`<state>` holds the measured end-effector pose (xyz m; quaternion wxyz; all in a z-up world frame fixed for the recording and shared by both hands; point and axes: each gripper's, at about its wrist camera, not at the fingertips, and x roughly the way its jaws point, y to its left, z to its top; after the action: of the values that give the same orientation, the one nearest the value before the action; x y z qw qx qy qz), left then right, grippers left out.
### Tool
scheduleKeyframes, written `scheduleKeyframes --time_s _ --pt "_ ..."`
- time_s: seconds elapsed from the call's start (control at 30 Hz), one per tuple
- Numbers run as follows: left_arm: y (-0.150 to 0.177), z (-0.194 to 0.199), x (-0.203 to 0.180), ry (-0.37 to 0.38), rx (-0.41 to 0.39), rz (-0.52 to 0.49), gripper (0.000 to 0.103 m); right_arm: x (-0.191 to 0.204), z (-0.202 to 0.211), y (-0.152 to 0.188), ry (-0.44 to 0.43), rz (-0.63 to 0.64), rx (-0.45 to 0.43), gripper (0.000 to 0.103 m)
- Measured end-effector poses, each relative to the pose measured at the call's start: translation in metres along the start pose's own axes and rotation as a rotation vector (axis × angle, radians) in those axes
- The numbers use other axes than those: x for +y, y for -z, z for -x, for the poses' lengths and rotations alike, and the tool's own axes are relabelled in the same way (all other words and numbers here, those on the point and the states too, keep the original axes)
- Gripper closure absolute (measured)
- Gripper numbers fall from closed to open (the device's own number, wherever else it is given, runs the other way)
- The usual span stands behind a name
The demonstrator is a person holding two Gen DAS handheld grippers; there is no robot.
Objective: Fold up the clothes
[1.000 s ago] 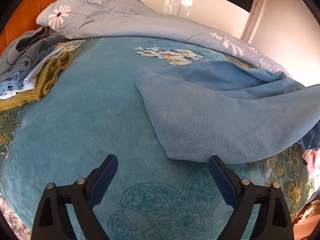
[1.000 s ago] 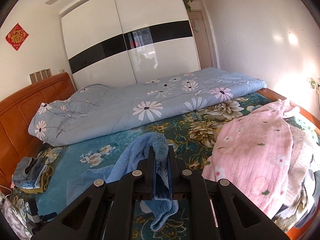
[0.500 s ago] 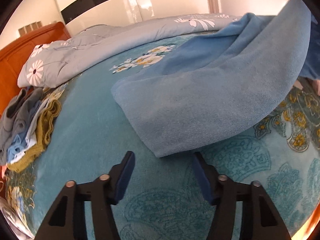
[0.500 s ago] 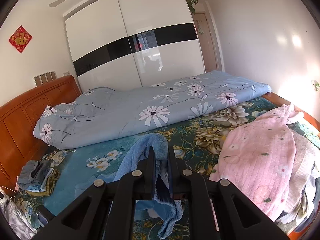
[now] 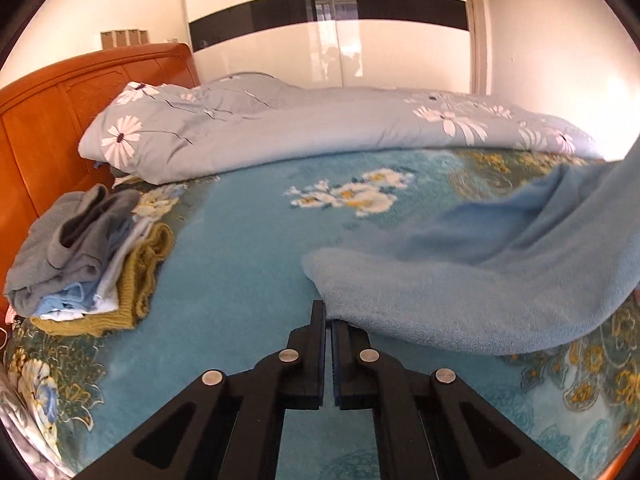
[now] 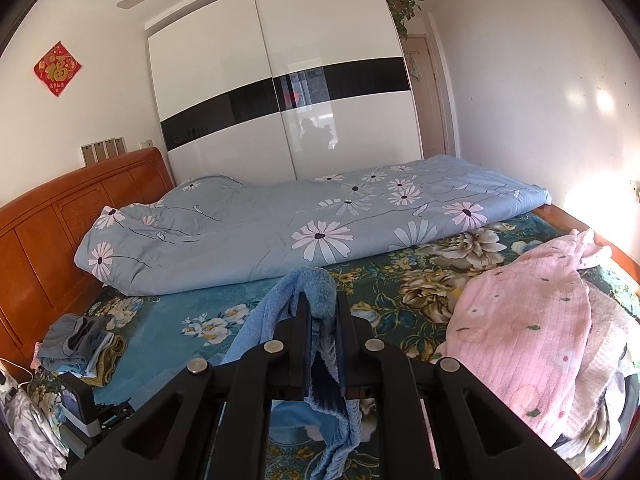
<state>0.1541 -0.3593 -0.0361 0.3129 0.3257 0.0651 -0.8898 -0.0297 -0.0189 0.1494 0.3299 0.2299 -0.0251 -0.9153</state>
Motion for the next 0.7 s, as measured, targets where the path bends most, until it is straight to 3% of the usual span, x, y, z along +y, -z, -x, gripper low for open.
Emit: scheduleKeyframes --time_s 0.17,0.3,0.7 --pt "-0.035 0.056 0.052 -0.061 -0.138 0.085 0.1 0.023 0.032 -0.012 -0.048 0.055 -0.079 0.093" --pt "-0.044 0.101 0.087 -0.122 -0.226 0.133 0.1 0.041 0.056 -0.015 -0.125 0.072 -0.118 0.093" --pt "-0.025 0.161 0.139 -0.229 -0.294 0.179 0.1 0.085 0.096 -0.024 -0.287 0.108 -0.177 0.093"
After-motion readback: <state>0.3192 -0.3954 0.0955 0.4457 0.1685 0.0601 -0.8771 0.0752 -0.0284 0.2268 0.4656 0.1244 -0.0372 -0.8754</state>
